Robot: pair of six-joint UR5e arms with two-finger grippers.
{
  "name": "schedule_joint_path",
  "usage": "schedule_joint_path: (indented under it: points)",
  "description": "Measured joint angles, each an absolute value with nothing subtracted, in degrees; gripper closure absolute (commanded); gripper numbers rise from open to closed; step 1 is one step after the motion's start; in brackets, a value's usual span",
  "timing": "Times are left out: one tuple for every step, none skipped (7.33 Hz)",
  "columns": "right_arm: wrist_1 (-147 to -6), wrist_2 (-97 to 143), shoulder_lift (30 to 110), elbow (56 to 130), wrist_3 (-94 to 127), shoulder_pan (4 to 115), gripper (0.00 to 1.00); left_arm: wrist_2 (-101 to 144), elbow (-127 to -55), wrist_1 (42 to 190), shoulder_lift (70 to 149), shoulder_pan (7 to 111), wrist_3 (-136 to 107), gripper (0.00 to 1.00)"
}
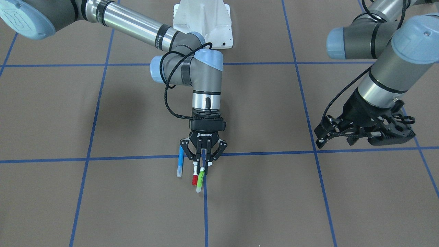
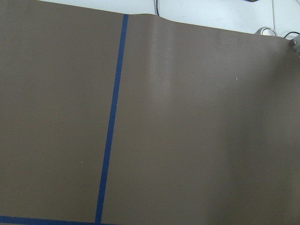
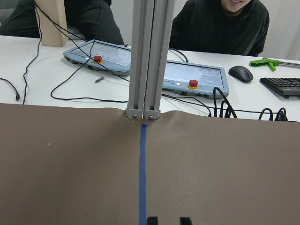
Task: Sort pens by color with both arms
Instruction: 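Lower the green marker beside the red-capped marker and open the right gripper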
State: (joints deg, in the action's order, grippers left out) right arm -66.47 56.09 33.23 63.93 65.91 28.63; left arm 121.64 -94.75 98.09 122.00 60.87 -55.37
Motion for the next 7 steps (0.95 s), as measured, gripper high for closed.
schedule_joint_path:
  points:
    - [-66.5, 56.1, 32.5, 63.0, 65.9, 28.5, 1.00, 121.7, -94.8, 98.1, 121.9, 60.9, -55.4, 0.00]
    - [-66.4, 56.1, 32.1, 62.5, 65.9, 28.3, 1.00, 121.7, -94.8, 98.2, 121.6, 60.9, -55.4, 0.00]
    - [-66.4, 56.1, 32.0, 62.2, 65.9, 27.8, 1.00, 121.7, -94.8, 98.2, 121.4, 60.9, -55.4, 0.00]
    - [-66.4, 55.8, 32.0, 62.0, 65.9, 27.3, 1.00, 121.7, -94.8, 98.2, 121.3, 60.9, -55.3, 0.00]
    - [-66.4, 55.4, 31.9, 62.0, 65.9, 26.7, 1.00, 121.7, -94.8, 98.3, 121.2, 60.9, -55.3, 0.00]
    - [-66.4, 55.2, 31.9, 62.0, 65.9, 26.1, 1.00, 121.7, -94.8, 98.3, 121.2, 60.9, -55.3, 0.00]
    - [-66.5, 54.9, 32.0, 62.1, 66.0, 25.4, 1.00, 121.7, -94.8, 98.3, 121.1, 60.9, -55.3, 0.00]
